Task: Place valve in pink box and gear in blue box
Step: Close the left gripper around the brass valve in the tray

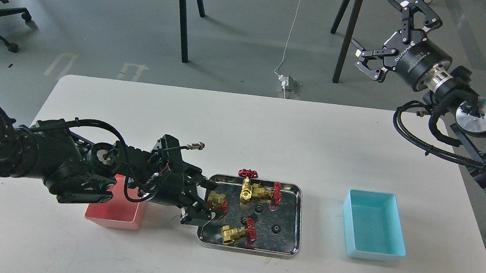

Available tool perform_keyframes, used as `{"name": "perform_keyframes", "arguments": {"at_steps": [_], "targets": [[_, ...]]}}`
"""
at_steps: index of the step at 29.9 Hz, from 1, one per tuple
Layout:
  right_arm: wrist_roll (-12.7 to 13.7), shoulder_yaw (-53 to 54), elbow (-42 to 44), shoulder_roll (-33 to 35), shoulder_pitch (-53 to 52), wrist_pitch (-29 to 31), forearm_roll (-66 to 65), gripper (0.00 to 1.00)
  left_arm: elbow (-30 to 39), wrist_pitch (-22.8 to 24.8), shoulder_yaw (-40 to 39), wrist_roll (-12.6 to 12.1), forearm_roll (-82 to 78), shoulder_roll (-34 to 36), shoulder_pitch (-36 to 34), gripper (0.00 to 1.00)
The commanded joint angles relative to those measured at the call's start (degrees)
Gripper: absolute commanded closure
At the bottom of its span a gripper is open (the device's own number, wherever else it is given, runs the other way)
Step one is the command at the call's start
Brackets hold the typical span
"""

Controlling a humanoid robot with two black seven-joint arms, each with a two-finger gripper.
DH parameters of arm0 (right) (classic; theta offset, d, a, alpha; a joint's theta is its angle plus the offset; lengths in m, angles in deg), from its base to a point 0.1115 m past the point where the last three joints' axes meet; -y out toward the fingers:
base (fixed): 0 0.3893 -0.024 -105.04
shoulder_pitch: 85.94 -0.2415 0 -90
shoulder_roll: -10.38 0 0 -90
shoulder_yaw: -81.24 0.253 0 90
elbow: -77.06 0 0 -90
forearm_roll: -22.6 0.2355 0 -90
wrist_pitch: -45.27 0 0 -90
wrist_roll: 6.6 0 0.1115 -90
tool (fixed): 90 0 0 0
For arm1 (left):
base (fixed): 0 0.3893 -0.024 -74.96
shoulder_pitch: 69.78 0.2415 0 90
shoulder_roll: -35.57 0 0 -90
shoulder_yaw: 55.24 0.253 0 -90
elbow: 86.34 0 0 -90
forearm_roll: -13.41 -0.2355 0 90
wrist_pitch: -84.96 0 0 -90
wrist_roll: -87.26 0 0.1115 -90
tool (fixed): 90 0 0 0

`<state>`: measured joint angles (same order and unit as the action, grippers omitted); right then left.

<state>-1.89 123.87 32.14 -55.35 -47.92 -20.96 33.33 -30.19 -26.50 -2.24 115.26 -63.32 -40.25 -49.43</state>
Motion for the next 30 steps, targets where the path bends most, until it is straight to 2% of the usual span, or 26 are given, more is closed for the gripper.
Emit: {"name": "perform_keyframes", "arguments": {"at_steps": [1, 10, 15, 20, 30], "targets": [[-0.05, 0.09, -0.17, -0.01, 0.48, 0.06, 0.08, 0.0, -0.08, 0.01, -0.01, 0.0, -0.09, -0.02, 0.13, 0.3], [-0.05, 0.09, -0.43, 0.08, 1.01, 0.32, 0.08, 0.0, -1.22, -0.16, -0.01, 0.0, -0.09, -1.43, 0.04, 0.42], [-0.05, 0.18, -0.43, 0.17, 1.18, 0.41, 0.08, 0.0, -1.22, -2.18, -0.01, 0.0, -0.35, -1.43, 0.13, 0.59], [-0.14, 0.18, -0.43, 0.17, 1.27, 0.41, 0.08, 0.0, -1.31, -2.45, 0.08, 0.0, -0.53, -1.43, 0.04, 0.7], [-0.14, 0.35, -0.43, 0.08, 1.8, 0.41, 0.08, 0.0, -1.31, -3.41, -0.01, 0.0, -0.53, -1.34, -0.04, 0.81]]}}
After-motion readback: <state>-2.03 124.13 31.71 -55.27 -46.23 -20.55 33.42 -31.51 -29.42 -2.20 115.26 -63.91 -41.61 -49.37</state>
